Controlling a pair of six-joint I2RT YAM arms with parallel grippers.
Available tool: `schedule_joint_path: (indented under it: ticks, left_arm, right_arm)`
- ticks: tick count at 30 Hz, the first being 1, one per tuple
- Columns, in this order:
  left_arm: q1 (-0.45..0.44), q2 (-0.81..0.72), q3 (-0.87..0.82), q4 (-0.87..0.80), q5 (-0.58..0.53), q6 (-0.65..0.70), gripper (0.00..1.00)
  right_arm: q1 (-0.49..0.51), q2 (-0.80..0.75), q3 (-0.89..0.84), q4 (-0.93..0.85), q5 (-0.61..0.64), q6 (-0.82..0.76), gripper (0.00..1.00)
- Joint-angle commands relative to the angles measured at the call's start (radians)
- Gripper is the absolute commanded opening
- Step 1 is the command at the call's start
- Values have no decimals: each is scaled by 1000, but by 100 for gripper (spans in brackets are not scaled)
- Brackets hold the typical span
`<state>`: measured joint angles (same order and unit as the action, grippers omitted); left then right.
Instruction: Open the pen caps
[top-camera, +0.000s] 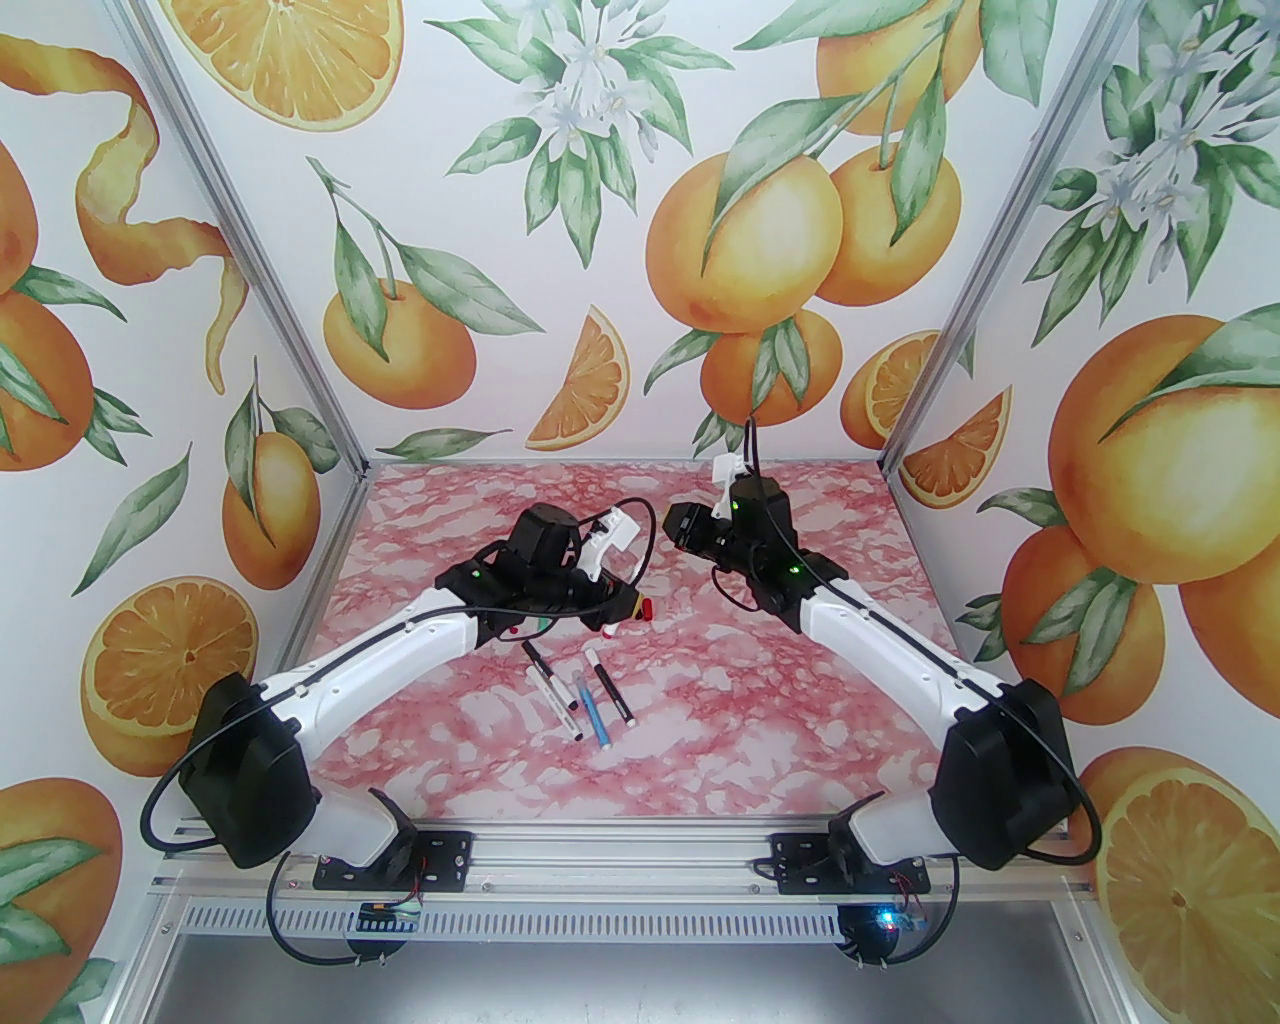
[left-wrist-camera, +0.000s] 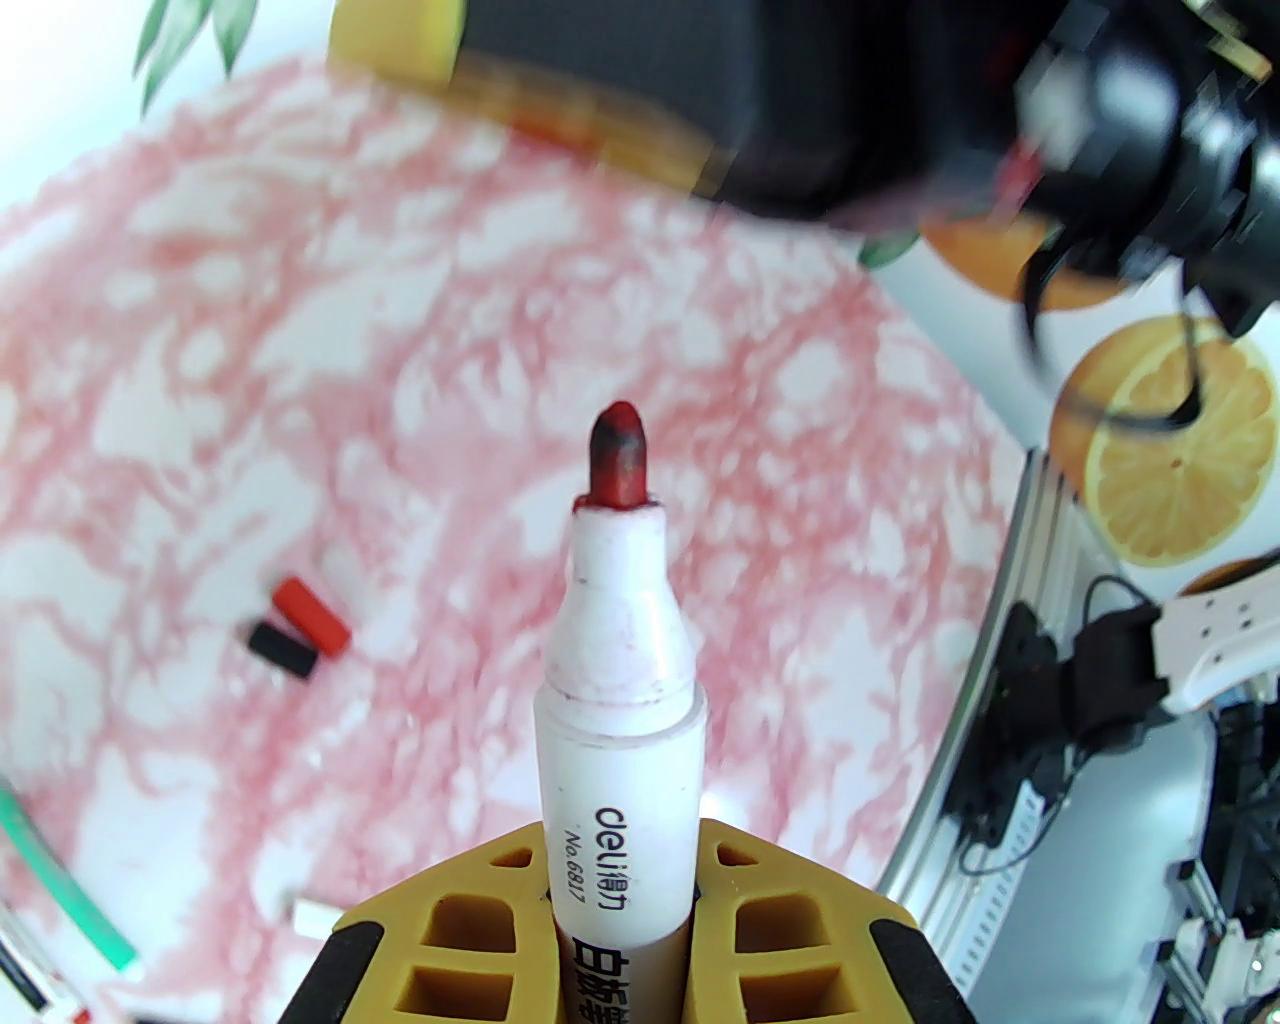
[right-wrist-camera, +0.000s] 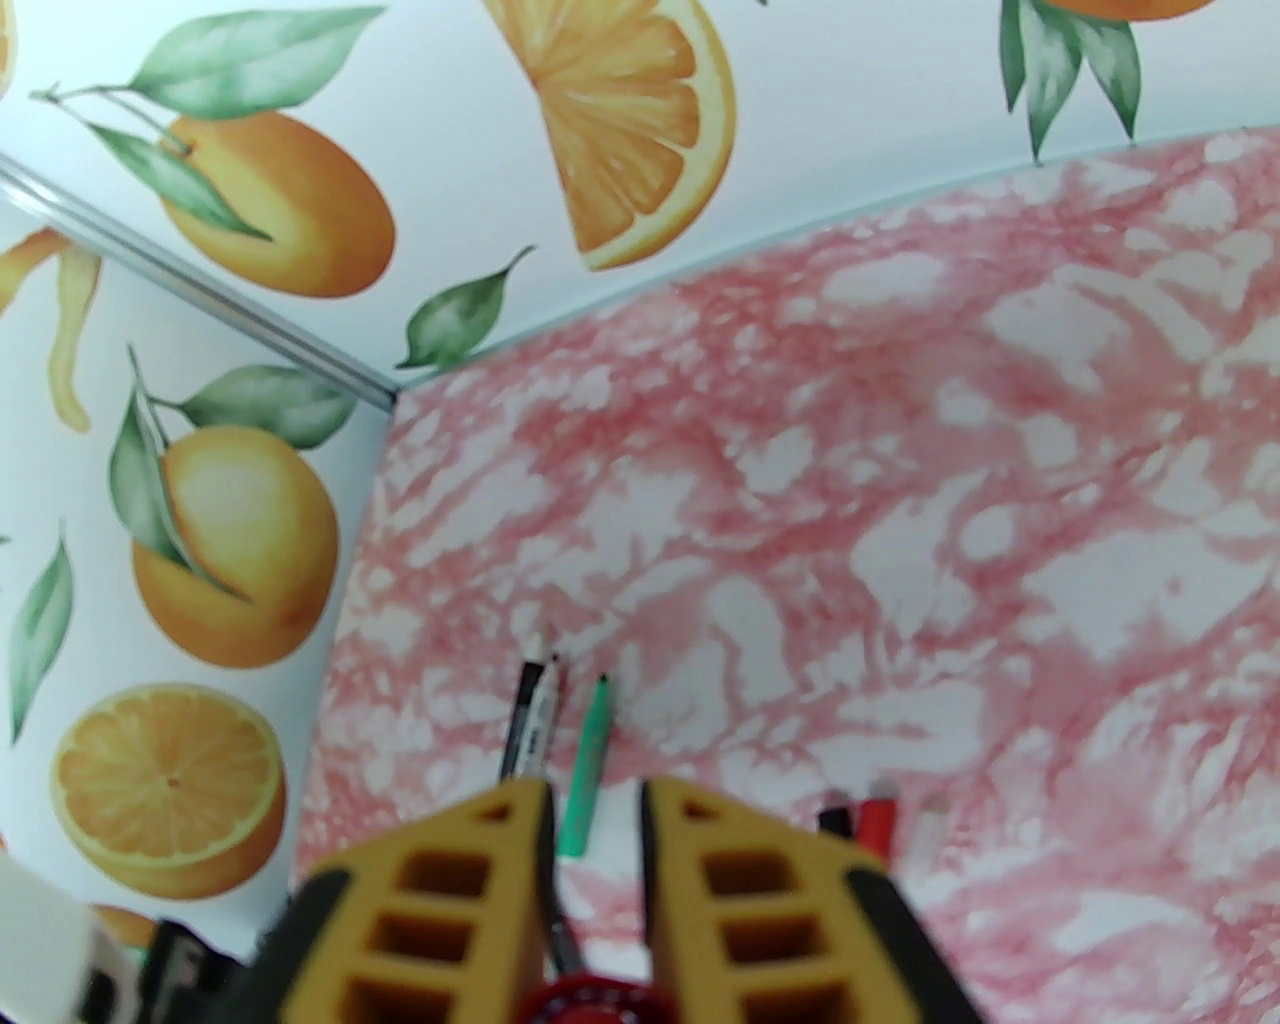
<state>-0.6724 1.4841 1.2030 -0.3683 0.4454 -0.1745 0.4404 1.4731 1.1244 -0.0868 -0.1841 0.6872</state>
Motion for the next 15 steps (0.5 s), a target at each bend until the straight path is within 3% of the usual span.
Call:
schedule_joint_path:
  ticks: [1,6,15]
  left_arm:
    - [6,-4,10,-4,-17,22,0]
    - [19,4,5,3,-34,2,0]
    - [59,-15,-45,49,-117,-13,0]
  right_arm:
    - [11,-8,20,-84,32,-84,12]
    - [28,16,51,-273,72,-140,14]
    - [93,121,30,-335,213,-185,15]
